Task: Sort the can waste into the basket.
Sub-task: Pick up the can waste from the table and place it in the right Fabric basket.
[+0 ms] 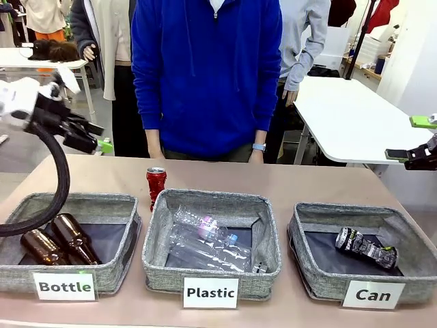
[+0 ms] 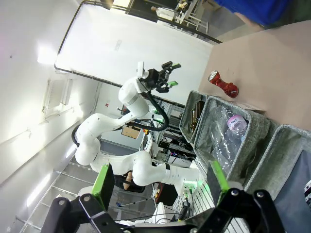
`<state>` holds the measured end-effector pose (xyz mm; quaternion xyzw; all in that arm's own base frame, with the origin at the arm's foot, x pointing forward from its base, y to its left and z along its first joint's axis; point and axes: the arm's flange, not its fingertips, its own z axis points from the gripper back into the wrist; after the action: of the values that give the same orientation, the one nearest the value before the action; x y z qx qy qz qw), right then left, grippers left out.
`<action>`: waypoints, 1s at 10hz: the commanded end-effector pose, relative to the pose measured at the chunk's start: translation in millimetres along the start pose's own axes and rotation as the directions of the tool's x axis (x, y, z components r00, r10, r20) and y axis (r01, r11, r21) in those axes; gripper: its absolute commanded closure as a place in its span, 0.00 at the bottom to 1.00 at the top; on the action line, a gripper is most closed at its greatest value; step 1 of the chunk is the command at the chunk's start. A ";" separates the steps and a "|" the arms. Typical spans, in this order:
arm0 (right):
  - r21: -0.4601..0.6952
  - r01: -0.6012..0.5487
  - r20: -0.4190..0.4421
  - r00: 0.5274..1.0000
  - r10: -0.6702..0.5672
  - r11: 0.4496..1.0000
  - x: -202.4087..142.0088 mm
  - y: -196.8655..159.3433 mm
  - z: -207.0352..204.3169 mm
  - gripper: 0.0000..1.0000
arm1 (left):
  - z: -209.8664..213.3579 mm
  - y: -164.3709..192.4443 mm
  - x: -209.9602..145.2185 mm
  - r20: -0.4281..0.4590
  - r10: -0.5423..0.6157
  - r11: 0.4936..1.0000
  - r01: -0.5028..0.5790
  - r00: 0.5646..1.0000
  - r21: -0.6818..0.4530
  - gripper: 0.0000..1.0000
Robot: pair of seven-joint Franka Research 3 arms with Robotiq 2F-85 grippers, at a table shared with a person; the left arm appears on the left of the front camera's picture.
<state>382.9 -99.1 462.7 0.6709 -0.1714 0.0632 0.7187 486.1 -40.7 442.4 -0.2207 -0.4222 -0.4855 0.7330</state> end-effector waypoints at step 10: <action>0.004 -0.016 -0.013 1.000 0.016 1.000 -1.1 2.1 2.8 0.00 | -81.2 50.8 -34.7 -0.136 -0.192 0.911 0.125 0.972 -0.393 0.00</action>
<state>382.9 -99.1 462.7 0.6709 -0.1713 0.0632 0.7187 544.7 -55.3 382.3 -0.2732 -0.2788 -0.6192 0.6814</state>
